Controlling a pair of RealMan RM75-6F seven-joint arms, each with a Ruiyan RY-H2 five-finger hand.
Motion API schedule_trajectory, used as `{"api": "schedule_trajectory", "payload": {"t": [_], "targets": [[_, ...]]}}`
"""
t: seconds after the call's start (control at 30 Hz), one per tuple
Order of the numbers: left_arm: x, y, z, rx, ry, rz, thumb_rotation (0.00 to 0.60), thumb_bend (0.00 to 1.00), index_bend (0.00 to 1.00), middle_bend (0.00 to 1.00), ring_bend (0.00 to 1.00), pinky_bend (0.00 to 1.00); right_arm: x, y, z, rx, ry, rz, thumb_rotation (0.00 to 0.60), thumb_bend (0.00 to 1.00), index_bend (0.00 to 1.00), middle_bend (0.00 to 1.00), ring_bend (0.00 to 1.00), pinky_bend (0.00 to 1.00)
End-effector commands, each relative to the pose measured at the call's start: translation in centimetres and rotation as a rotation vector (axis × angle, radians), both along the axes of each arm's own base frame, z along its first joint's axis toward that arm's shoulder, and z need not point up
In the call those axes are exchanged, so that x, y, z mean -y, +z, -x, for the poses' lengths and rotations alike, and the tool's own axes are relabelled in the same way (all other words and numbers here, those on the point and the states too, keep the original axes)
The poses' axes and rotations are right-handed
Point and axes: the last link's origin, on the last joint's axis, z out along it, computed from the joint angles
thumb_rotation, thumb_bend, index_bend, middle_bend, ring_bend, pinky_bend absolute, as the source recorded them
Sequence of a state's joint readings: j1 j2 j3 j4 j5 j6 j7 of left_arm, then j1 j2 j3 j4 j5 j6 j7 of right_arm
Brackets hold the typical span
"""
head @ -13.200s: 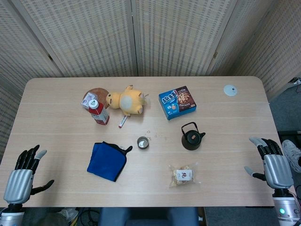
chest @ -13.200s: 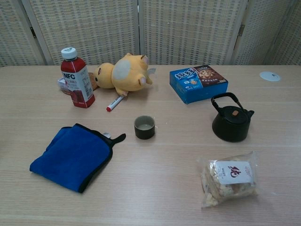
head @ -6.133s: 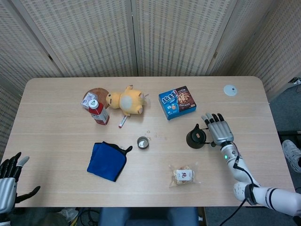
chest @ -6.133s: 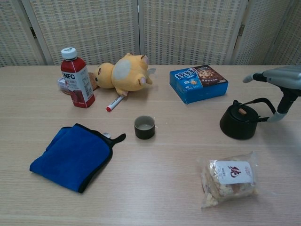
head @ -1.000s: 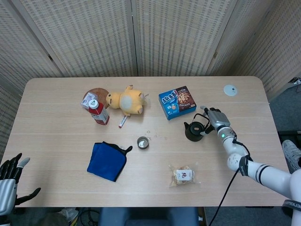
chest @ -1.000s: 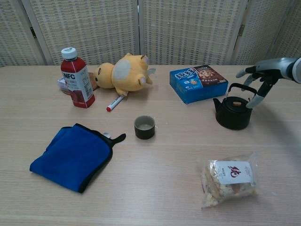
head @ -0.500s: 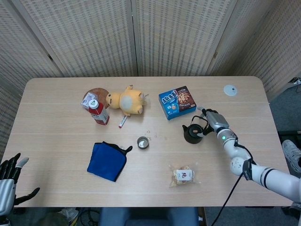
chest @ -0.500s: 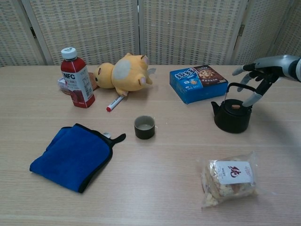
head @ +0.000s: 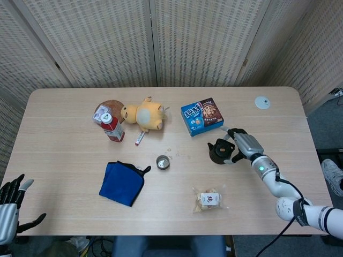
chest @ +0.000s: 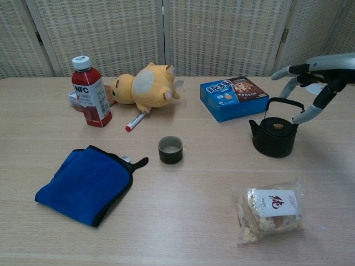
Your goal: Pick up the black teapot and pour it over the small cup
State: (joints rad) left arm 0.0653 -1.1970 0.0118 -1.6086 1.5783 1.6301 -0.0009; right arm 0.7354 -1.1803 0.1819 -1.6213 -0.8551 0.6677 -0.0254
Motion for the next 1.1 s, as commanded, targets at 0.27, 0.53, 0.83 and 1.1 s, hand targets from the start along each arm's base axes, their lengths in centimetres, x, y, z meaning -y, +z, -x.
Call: {"api": "schedule_trajectory", "payload": {"t": [0.27, 0.53, 0.83, 1.1], "targets": [[0.2, 0.1, 0.1, 0.000, 0.003, -0.005, 0.600, 0.00, 0.12, 0.00, 0.00, 0.00, -1.3, -1.0, -2.1, 0.002, 0.123, -0.011, 0.600, 0.00, 0.02, 0.24, 0.07, 0.02], [0.4, 0.3, 0.2, 0.000, 0.009, -0.011, 0.600, 0.00, 0.12, 0.00, 0.00, 0.00, -2.6, -3.9, -3.6, -0.088, 0.299, -0.061, 0.600, 0.00, 0.18, 0.27, 0.09, 0.02], [0.5, 0.1, 0.3, 0.004, 0.011, -0.007, 0.600, 0.00, 0.12, 0.00, 0.00, 0.00, -3.3, -5.8, -2.5, -0.222, 0.384, -0.073, 0.600, 0.00, 0.28, 0.33, 0.13, 0.02], [0.4, 0.1, 0.3, 0.004, 0.008, -0.008, 0.600, 0.00, 0.12, 0.00, 0.00, 0.00, -2.3, -6.8, -2.1, -0.232, 0.382, -0.048, 0.600, 0.00, 0.30, 0.33, 0.13, 0.02]]}}
